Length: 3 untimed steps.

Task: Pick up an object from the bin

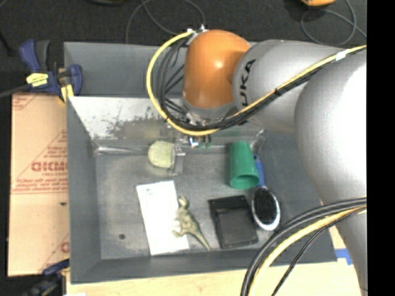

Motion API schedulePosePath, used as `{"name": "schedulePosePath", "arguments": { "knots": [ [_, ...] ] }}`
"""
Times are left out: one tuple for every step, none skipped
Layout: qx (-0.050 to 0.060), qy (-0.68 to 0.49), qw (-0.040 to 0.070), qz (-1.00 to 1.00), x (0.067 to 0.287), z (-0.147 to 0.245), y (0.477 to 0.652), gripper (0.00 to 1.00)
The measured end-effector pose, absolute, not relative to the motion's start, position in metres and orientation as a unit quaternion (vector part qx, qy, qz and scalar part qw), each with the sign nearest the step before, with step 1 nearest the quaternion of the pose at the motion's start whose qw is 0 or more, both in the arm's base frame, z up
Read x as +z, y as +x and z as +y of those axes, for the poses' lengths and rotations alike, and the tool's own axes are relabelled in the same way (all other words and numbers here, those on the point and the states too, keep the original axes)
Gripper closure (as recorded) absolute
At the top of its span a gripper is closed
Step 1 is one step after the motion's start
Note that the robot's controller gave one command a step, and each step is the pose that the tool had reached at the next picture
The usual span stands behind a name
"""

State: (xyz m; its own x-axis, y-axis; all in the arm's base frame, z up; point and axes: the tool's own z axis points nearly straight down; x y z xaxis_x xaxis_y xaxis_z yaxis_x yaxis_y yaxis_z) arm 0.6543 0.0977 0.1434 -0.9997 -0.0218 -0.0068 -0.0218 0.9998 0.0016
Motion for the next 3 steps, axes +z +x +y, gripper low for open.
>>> {"name": "schedulePosePath", "arguments": {
  "knots": [
    [0.001, 0.029, 0.000, 1.000, 0.0698, 0.0900, 0.6553, 0.00],
    [0.000, -0.017, 0.006, 1.000, 0.0756, 0.0945, 0.6583, 1.00],
    [0.001, -0.016, 0.006, 1.000, 0.0756, 0.0944, 0.6583, 1.00]
  ]
}}
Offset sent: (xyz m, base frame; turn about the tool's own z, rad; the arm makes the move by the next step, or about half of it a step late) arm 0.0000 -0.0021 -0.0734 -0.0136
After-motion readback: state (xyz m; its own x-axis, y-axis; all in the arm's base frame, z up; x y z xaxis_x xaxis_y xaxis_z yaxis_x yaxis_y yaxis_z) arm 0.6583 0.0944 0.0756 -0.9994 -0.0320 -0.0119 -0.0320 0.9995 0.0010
